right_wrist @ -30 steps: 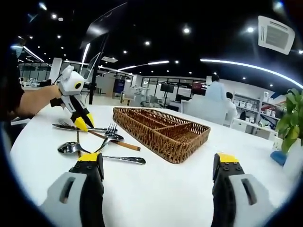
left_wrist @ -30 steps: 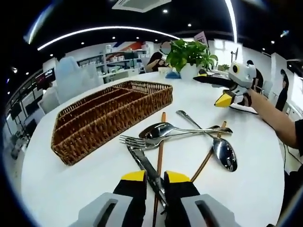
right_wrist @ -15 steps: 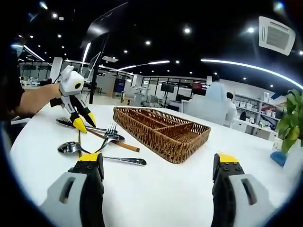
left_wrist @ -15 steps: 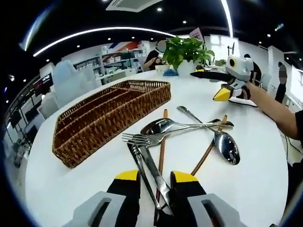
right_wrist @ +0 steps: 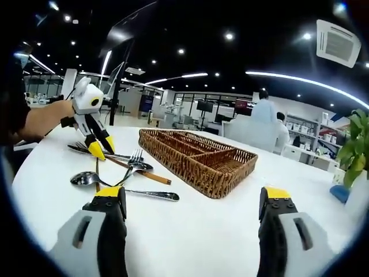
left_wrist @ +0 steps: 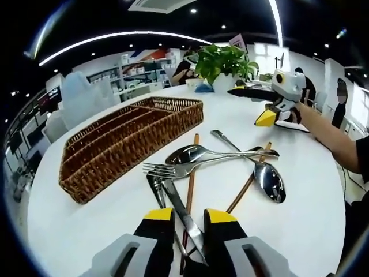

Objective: Arrange the knives, forks, and spoons in their matching storage slots by inserting each utensil handle-first until every utensil is classified and aligned in the correct compartment

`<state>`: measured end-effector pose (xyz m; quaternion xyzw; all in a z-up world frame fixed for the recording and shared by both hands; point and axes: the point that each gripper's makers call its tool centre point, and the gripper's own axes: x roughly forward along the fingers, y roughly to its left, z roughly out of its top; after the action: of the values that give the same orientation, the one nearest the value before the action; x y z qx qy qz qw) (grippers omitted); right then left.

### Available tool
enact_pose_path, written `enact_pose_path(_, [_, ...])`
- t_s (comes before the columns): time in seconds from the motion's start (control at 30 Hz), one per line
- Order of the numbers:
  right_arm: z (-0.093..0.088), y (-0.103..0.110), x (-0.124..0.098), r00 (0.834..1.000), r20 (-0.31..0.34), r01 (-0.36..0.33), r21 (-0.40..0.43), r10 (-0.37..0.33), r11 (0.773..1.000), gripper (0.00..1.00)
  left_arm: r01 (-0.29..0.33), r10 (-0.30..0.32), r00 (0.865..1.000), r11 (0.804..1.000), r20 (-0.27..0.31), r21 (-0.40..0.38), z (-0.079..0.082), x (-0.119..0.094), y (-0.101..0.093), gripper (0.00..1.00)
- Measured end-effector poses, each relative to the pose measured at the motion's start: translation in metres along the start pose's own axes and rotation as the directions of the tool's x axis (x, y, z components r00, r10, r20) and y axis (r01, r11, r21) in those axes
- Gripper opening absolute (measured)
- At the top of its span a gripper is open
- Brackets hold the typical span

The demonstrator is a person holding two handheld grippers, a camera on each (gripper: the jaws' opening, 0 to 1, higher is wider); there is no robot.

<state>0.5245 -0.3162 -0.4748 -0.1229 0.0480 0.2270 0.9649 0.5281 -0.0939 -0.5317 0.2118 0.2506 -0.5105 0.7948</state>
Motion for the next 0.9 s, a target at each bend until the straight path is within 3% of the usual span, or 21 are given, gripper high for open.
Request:
enact_pose_path(0.43, [-0.001, 0.0, 0.001, 1.0, -0.004, 0.004, -0.015, -0.004, 1.0, 0.99, -0.004, 0.004, 1.0, 0.999, 0.001, -0.039, 0.001, -0.001, 0.01, 0.08])
enact_pose_path(0.63, [-0.001, 0.0, 0.0, 1.0, -0.005, 0.004, -0.011, -0.004, 1.0, 0.99, 0.009, -0.008, 1.0, 0.999, 0.015, -0.052, 0.001, 0.002, 0.006, 0.09])
enact_pose_path(0.73, [-0.002, 0.0, 0.0, 1.0, -0.009, 0.003, -0.012, -0.003, 1.0, 0.99, 0.053, -0.051, 0.998, 0.996, 0.029, -0.068, 0.0, 0.001, 0.002, 0.16])
enact_pose_path(0.9, [-0.003, 0.001, 0.001, 1.0, -0.011, -0.002, -0.014, 0.002, 1.0, 0.99, 0.068, -0.065, 0.997, 0.995, 0.04, -0.071, 0.001, 0.002, 0.004, 0.14])
